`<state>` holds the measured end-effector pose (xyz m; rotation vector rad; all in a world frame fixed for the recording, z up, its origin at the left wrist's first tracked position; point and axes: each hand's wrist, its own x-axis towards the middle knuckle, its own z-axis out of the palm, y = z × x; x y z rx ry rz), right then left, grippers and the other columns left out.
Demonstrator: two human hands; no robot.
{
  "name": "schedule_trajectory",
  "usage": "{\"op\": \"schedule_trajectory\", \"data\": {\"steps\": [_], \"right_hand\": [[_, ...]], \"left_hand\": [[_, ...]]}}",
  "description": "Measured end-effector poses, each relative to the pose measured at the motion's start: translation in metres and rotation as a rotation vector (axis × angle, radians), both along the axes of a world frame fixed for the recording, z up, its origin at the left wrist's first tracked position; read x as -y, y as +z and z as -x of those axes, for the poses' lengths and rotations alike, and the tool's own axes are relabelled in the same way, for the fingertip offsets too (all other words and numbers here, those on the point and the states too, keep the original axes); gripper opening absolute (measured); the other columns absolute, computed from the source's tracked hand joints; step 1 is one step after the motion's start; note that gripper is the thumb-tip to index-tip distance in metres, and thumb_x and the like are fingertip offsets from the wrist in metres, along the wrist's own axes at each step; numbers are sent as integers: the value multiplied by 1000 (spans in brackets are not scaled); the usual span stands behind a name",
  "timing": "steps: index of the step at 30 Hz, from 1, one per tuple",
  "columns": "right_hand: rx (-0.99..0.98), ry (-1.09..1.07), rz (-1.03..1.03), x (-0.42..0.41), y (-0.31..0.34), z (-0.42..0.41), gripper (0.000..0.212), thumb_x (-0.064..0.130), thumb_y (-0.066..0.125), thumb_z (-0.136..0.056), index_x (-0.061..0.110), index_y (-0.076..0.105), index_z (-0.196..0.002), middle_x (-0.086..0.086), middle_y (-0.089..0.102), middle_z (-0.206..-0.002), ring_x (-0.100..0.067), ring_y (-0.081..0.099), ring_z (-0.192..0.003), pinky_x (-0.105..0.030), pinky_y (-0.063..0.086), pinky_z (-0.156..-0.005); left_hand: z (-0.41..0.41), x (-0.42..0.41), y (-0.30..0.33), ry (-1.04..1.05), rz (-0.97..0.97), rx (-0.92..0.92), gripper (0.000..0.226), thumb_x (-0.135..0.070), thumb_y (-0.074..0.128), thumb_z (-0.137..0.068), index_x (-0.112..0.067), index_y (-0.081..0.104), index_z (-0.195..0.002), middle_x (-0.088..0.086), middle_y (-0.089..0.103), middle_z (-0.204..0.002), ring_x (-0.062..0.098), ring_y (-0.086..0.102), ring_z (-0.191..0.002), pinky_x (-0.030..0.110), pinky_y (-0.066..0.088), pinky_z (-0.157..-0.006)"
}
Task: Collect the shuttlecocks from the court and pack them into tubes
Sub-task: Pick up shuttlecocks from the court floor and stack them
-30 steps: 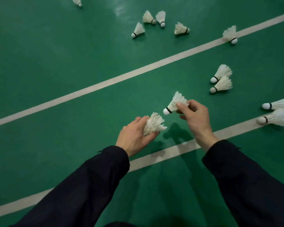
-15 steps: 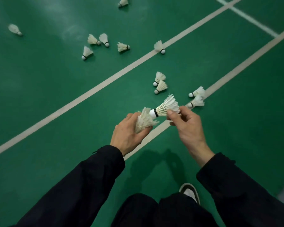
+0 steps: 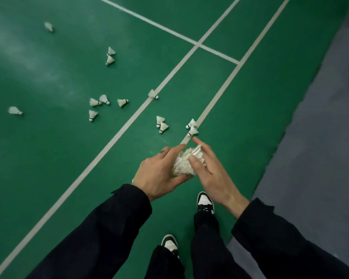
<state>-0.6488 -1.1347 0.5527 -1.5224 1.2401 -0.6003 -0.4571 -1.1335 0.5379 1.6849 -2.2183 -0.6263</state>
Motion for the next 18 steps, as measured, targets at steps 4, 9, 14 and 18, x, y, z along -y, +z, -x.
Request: {"op": "schedule_trajectory", "data": {"steps": [4, 9, 14, 18], "right_hand": [[-44, -131, 63, -59, 84, 19, 43, 66, 57, -88, 35, 54, -117, 11, 55, -124, -4, 63, -103, -30, 55, -86], [116, -558, 84, -138, 148, 80, 65, 33, 89, -76, 41, 39, -116, 7, 68, -107, -6, 71, -94, -29, 59, -83], [175, -725, 120, -223, 192, 159, 77, 47, 86, -69, 47, 45, -134, -1, 66, -122, -17, 69, -109, -46, 57, -96], [215, -899, 115, -307, 208, 223, 61, 33, 87, -71, 32, 50, -119, 8, 67, -103, -6, 70, -90, -33, 59, -80]], "left_hand": [[27, -33, 83, -177, -19, -40, 75, -72, 45, -85, -38, 34, -151, -3, 67, -124, 22, 72, -88, 47, 62, -81], [99, -55, 154, -475, 94, -25, 77, -69, 53, -82, -30, 37, -145, 6, 74, -117, 30, 75, -83, 48, 63, -72], [193, -103, 201, -731, 187, -48, 77, -73, 55, -82, -24, 46, -142, 7, 75, -117, 30, 76, -83, 47, 63, -69], [281, -163, 225, -927, 198, -23, 85, -76, 51, -80, -28, 36, -148, 9, 73, -122, 33, 75, -89, 48, 62, -74]]}}
